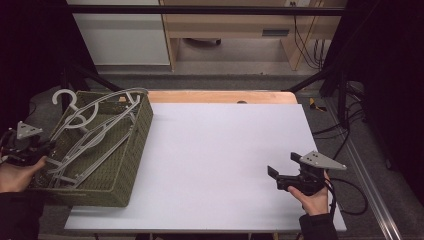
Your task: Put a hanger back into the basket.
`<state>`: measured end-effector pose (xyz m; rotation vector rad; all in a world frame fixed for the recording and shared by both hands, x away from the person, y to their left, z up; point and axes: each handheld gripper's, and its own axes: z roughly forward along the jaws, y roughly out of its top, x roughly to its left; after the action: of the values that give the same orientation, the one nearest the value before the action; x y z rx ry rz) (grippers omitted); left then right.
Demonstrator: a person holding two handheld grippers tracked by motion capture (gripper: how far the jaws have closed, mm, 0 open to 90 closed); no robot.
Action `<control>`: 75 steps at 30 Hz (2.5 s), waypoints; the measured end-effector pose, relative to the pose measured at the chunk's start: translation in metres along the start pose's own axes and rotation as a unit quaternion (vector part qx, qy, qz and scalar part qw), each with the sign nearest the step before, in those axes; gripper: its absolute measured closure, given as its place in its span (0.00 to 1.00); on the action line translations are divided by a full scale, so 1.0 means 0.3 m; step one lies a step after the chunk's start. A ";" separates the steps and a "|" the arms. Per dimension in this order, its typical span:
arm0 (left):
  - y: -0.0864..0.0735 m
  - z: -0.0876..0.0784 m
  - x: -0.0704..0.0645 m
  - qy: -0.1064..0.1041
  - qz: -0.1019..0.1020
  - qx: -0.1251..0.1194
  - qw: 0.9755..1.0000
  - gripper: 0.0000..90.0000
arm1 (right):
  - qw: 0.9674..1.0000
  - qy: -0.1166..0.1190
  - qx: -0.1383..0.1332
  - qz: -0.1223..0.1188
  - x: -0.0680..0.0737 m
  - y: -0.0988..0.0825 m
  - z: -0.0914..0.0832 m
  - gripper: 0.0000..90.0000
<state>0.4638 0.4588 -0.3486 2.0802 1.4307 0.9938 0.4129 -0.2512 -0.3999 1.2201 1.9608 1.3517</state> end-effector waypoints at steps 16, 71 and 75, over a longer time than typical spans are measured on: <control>-0.057 0.003 0.022 0.001 0.004 0.027 1.000 0.92 | 1.000 -0.001 0.003 0.000 0.000 -0.002 0.003 0.04; 0.029 -0.130 -0.365 -0.217 -0.065 -0.169 0.959 0.32 | 1.000 0.001 -0.005 0.002 0.004 0.000 -0.003 0.04; 0.026 -0.128 -0.431 -0.248 -0.069 -0.185 0.948 0.27 | 1.000 0.002 -0.006 0.001 0.003 -0.001 -0.003 0.04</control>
<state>0.4121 0.3343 -0.3592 1.7567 1.0234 0.5685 0.4116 -0.2509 -0.3996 1.2144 1.9516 1.3671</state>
